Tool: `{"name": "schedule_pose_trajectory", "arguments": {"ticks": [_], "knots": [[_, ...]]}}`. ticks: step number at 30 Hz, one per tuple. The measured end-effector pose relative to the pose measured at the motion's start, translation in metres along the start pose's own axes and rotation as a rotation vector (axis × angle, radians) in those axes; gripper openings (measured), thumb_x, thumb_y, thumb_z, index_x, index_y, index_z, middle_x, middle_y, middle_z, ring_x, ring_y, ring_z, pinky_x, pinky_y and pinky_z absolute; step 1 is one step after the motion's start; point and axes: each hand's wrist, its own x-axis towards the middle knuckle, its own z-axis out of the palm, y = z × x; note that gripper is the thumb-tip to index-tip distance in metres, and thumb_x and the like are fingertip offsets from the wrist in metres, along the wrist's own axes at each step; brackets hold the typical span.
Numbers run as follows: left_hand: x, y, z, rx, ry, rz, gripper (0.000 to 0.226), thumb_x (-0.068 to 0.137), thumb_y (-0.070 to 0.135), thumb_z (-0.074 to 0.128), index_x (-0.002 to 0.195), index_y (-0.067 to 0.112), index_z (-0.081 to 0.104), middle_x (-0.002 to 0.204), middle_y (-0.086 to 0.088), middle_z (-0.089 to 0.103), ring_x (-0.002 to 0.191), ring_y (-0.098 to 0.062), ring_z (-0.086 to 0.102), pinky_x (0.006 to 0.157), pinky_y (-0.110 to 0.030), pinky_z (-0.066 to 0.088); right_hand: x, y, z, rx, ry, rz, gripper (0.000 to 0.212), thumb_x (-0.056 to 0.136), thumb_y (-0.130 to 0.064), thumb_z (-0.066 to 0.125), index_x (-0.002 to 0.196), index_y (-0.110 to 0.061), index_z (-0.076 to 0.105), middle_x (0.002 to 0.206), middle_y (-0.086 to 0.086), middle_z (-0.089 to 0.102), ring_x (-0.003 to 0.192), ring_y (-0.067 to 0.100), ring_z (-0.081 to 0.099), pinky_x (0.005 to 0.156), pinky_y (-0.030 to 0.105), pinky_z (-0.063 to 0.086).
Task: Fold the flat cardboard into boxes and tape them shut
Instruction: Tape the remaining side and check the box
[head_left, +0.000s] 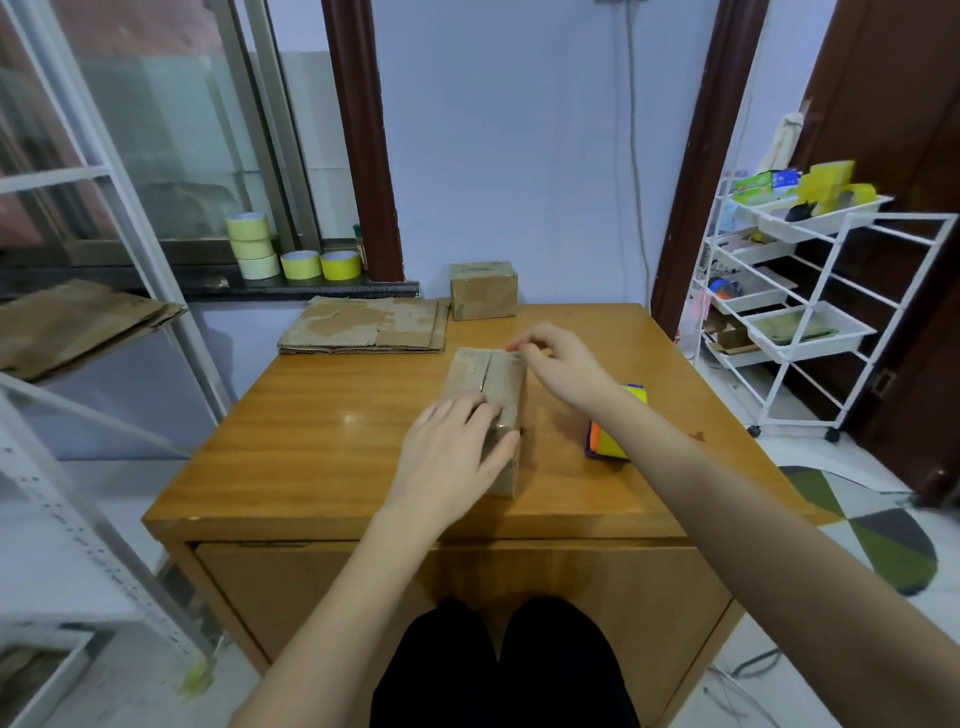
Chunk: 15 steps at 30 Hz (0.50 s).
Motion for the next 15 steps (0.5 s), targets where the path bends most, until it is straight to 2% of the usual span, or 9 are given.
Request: {"name": "schedule_pose_trajectory", "arguments": {"ticks": [2, 4, 7, 10, 12, 13, 15], "knots": [[-0.004, -0.001, -0.001, -0.004, 0.028, 0.029, 0.062, 0.092, 0.057, 0.025, 0.123, 0.018, 0.061, 0.127, 0.002, 0.059, 0.119, -0.015, 0.053, 0.102, -0.029, 0.035, 0.014, -0.001, 0.003, -0.124, -0.077, -0.011, 0.026, 0.094, -0.013, 0.046, 0.112, -0.017, 0.064, 0.125, 0.001, 0.057, 0.119, 0.017, 0.05, 0.1, 0.031, 0.039], [-0.007, -0.001, -0.001, -0.001, 0.057, 0.046, 0.06, 0.09, 0.058, 0.027, 0.114, 0.018, 0.065, 0.118, 0.003, 0.064, 0.112, -0.015, 0.058, 0.098, -0.03, 0.04, 0.024, -0.008, 0.007, -0.209, -0.146, -0.021, 0.032, 0.095, -0.016, 0.045, 0.124, -0.016, 0.059, 0.138, 0.002, 0.05, 0.128, 0.018, 0.044, 0.104, 0.031, 0.035], [-0.006, -0.002, -0.003, 0.014, 0.077, 0.058, 0.052, 0.09, 0.057, 0.035, 0.107, 0.019, 0.065, 0.112, 0.004, 0.065, 0.106, -0.014, 0.06, 0.094, -0.029, 0.043, 0.037, -0.018, 0.016, -0.329, -0.26, 0.032, 0.04, 0.095, -0.021, 0.043, 0.135, -0.018, 0.051, 0.144, 0.003, 0.046, 0.13, 0.022, 0.043, 0.105, 0.034, 0.036], [-0.005, -0.006, -0.003, -0.025, 0.055, 0.052, 0.035, 0.091, 0.048, 0.05, 0.108, 0.02, 0.062, 0.114, 0.005, 0.06, 0.109, -0.014, 0.055, 0.095, -0.028, 0.038, 0.042, -0.022, 0.026, -0.377, -0.406, 0.085, 0.042, 0.097, -0.024, 0.041, 0.138, -0.016, 0.047, 0.143, 0.005, 0.047, 0.128, 0.024, 0.045, 0.103, 0.033, 0.037], [-0.007, -0.009, -0.003, -0.032, 0.079, 0.051, 0.028, 0.089, 0.042, 0.056, 0.105, 0.019, 0.062, 0.112, 0.004, 0.06, 0.106, -0.015, 0.056, 0.093, -0.029, 0.04, 0.042, -0.021, 0.029, -0.369, -0.446, 0.088, 0.035, 0.099, -0.025, 0.041, 0.127, -0.012, 0.056, 0.131, 0.007, 0.056, 0.118, 0.025, 0.051, 0.096, 0.033, 0.04], [-0.008, -0.011, -0.003, -0.018, 0.093, 0.057, 0.027, 0.087, 0.041, 0.056, 0.102, 0.019, 0.064, 0.111, 0.003, 0.061, 0.104, -0.016, 0.057, 0.09, -0.03, 0.043, 0.042, -0.02, 0.029, -0.36, -0.449, 0.09, 0.032, 0.099, -0.025, 0.04, 0.12, -0.01, 0.059, 0.124, 0.008, 0.059, 0.113, 0.026, 0.053, 0.092, 0.033, 0.042], [-0.011, -0.021, -0.003, 0.022, 0.121, 0.08, 0.031, 0.085, 0.042, 0.05, 0.098, 0.019, 0.067, 0.112, 0.001, 0.064, 0.103, -0.018, 0.061, 0.088, -0.031, 0.046, 0.04, -0.017, 0.024, -0.35, -0.453, 0.098, 0.035, 0.099, -0.024, 0.038, 0.116, -0.005, 0.061, 0.12, 0.009, 0.061, 0.112, 0.028, 0.054, 0.095, 0.037, 0.043]]}}
